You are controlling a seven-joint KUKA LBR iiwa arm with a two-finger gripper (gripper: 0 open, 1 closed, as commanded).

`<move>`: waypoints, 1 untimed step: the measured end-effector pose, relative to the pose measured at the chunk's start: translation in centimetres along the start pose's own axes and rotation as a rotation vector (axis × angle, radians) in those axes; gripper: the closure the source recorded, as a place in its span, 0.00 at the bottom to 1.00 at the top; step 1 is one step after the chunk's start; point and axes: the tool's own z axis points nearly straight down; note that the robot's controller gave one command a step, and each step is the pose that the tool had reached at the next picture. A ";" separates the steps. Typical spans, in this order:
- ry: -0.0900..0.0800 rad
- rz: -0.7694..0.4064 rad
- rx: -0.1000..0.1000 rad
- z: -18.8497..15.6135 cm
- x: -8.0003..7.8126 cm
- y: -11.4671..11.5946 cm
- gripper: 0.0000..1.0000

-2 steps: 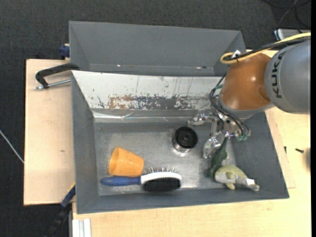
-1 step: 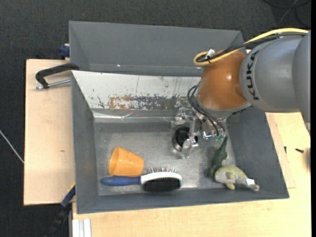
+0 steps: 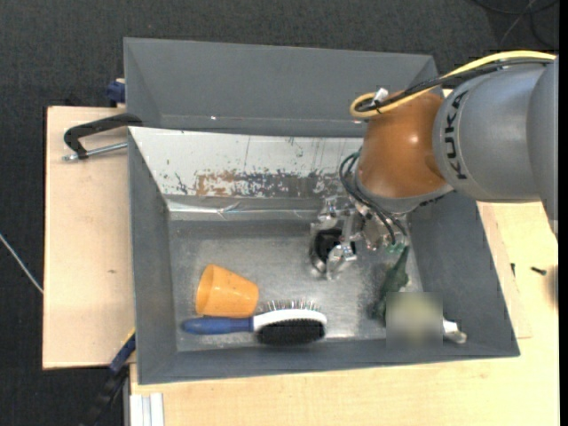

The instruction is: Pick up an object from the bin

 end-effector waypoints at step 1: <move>-0.007 0.012 0.002 -14.1 2.5 1.2 1.00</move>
Offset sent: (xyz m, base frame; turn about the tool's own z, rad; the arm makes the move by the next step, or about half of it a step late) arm -0.0294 0.0072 0.1348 0.0119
